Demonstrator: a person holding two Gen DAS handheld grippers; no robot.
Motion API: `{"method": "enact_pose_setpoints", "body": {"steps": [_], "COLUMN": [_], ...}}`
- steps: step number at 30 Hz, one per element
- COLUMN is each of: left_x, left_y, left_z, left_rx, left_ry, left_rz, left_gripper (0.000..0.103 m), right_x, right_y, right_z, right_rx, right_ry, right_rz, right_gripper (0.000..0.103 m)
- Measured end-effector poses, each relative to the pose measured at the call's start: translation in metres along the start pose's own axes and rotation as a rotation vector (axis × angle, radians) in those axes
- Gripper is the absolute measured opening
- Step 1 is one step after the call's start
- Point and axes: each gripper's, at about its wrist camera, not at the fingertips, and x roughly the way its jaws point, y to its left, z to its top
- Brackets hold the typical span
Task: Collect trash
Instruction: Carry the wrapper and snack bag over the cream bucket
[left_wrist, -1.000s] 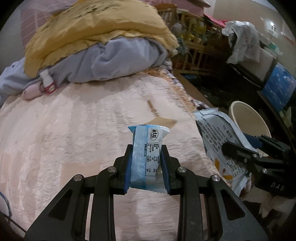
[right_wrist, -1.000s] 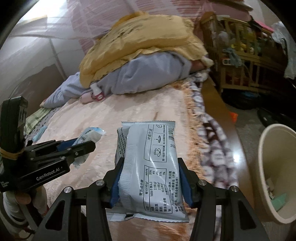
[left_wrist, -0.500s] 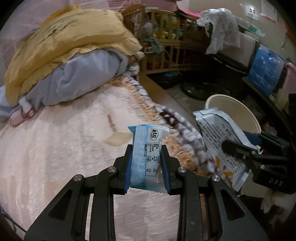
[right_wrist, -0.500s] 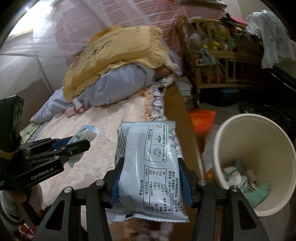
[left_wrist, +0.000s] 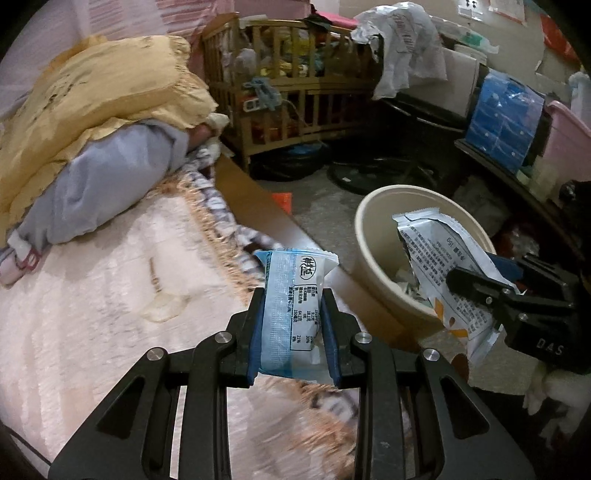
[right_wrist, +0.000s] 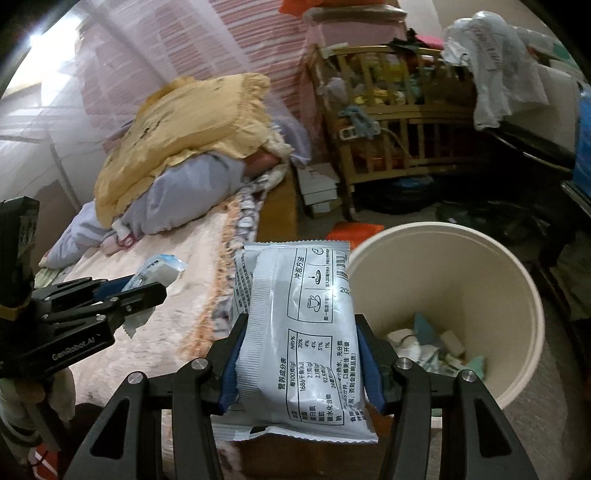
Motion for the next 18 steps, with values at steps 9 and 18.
{"method": "enact_pose_setpoints", "body": {"steps": [9,18], "left_x": [0.027,0.047], "left_y": [-0.03,-0.061], "left_z": [0.016,0.03], "left_rx": [0.009,0.041], "left_ry": [0.023,0.025], "left_rz": [-0.082,-0.114], "left_gripper": [0.026,0.026], "right_x": [-0.005,-0.003], "right_y": [-0.052,-0.094], "right_z": [0.004,0.002], "right_rx": [0.06,0.138], "right_ry": [-0.013,-0.021], "right_rz": [-0.063,-0.09], "right_gripper": [0.052,0.052]}}
